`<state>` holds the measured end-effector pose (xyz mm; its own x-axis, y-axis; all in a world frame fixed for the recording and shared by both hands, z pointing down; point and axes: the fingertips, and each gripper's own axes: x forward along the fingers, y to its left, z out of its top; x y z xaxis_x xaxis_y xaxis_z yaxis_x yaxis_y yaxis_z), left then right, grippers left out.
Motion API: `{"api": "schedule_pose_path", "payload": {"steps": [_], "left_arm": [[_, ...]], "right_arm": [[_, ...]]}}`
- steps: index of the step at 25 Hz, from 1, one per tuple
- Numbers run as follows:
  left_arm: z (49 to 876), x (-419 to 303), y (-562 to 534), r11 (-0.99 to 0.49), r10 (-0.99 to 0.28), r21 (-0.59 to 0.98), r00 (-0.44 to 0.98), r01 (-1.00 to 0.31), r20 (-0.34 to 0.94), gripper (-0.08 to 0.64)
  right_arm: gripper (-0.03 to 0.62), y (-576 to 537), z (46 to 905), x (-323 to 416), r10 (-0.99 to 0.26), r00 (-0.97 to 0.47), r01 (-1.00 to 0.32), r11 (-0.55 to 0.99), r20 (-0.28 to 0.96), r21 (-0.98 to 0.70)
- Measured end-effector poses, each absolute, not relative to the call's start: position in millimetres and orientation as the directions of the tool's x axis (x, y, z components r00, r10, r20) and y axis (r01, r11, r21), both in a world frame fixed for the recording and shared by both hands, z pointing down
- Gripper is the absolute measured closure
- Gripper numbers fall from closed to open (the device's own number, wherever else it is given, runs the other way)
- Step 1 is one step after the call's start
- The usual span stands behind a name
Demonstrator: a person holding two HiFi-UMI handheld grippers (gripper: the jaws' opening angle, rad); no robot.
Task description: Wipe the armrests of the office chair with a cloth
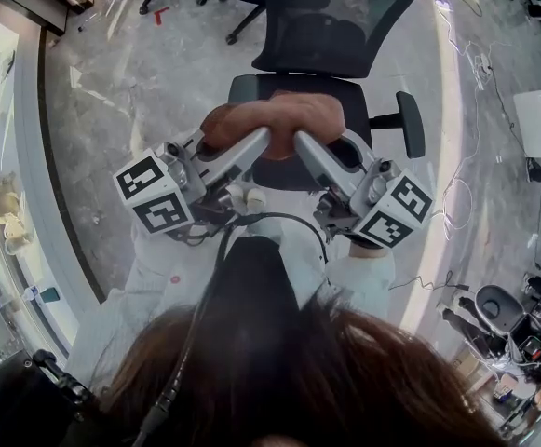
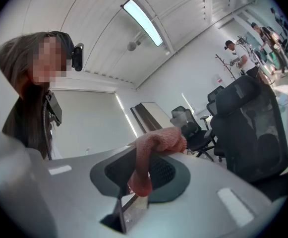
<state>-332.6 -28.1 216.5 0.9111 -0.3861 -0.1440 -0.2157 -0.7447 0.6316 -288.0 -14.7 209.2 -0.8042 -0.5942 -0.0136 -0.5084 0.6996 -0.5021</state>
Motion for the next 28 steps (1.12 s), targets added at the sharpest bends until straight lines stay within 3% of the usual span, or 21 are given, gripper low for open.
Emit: {"api": "schedule_pose_path", "payload": {"steps": [5,9,17,23,28], "left_arm": [[219,-355,-38,-0.763,-0.421,0.561,0.905,-0.320,-0.057,0.526],[231,-358,-51,-0.768,-0.415,0.541,0.910,-0.343,-0.013,0.526],[261,-299,-55,-0.793,-0.319,0.534,0.947,-0.294,0.047,0.526],[260,-252,-44,-0.821,-0.298,0.500,0.954,-0.277,0.038,0.526],[251,-188,-27,-0.816,-0.354,0.480,0.935,-0.324,0.028,0.526]], "right_arm": [[0.531,-16,222,-264,-0.733,-0.679,-0.640,0.564,0.040,-0.522],[0.532,-6,234,-198,-0.911,-0.401,-0.824,0.315,0.094,-0.471],[0.538,58,250,-85,-0.983,-0.125,-0.903,0.055,0.138,-0.426],[0.557,79,259,-35,-0.991,-0.085,-0.910,0.033,0.106,-0.413],[0.561,83,260,27,-0.983,-0.159,-0.903,0.107,0.093,-0.415]]}}
